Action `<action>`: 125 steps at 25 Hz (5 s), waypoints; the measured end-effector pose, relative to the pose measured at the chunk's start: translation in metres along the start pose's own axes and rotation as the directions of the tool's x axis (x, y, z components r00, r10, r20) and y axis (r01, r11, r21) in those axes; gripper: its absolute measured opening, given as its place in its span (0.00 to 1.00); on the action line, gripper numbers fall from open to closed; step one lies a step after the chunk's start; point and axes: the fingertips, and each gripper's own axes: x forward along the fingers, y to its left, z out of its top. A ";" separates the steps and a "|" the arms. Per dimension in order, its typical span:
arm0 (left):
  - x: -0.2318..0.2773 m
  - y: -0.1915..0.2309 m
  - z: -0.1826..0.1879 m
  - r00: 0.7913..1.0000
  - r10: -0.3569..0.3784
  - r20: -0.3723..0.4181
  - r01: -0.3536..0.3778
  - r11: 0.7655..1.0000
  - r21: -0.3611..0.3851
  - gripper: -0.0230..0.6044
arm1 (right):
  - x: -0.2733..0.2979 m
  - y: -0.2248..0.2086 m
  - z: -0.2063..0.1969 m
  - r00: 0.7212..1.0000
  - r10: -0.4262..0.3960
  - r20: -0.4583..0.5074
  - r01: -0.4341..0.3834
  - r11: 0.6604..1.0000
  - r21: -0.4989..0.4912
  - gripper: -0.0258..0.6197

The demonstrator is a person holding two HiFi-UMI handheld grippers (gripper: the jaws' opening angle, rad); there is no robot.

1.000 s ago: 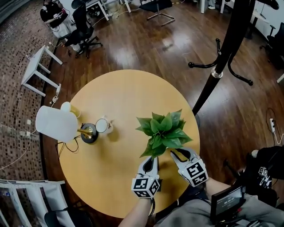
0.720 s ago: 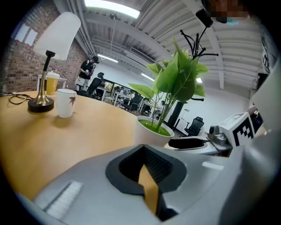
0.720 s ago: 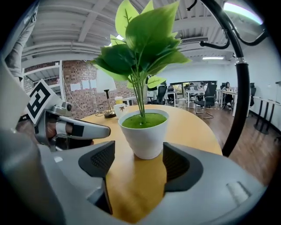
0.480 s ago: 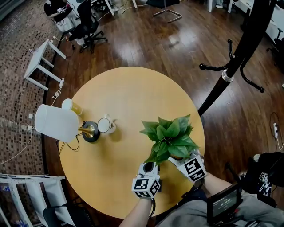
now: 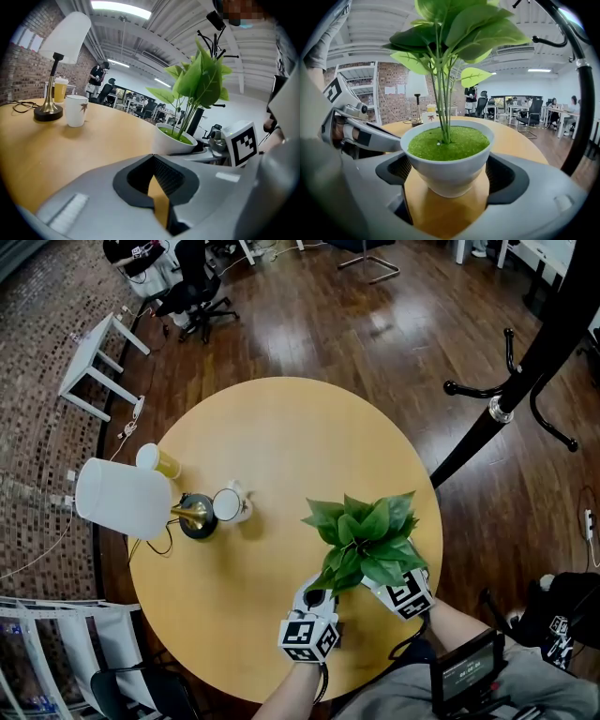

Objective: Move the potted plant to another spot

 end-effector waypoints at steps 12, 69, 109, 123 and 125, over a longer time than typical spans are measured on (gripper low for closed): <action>0.004 0.004 0.008 1.000 0.014 0.020 -0.014 0.999 0.040 0.04 | 0.006 -0.002 -0.001 0.999 0.033 0.027 -0.032 0.999 -0.024 0.80; -0.226 0.026 0.100 0.928 0.144 0.342 -0.182 0.980 0.081 0.04 | -0.048 0.203 0.165 0.949 0.258 0.179 -0.213 0.948 -0.238 0.80; -0.362 0.180 0.117 0.952 0.021 0.306 -0.069 0.987 0.145 0.04 | 0.042 0.387 0.207 0.973 0.138 0.187 -0.103 0.977 -0.189 0.80; -0.319 0.228 0.088 0.974 -0.002 0.226 -0.032 0.989 0.145 0.04 | 0.104 0.376 0.163 0.986 0.106 0.129 -0.089 0.987 -0.134 0.80; -0.318 0.242 0.089 0.978 -0.032 0.204 -0.001 0.987 0.163 0.04 | 0.117 0.381 0.164 0.989 0.073 0.126 -0.059 0.992 -0.111 0.80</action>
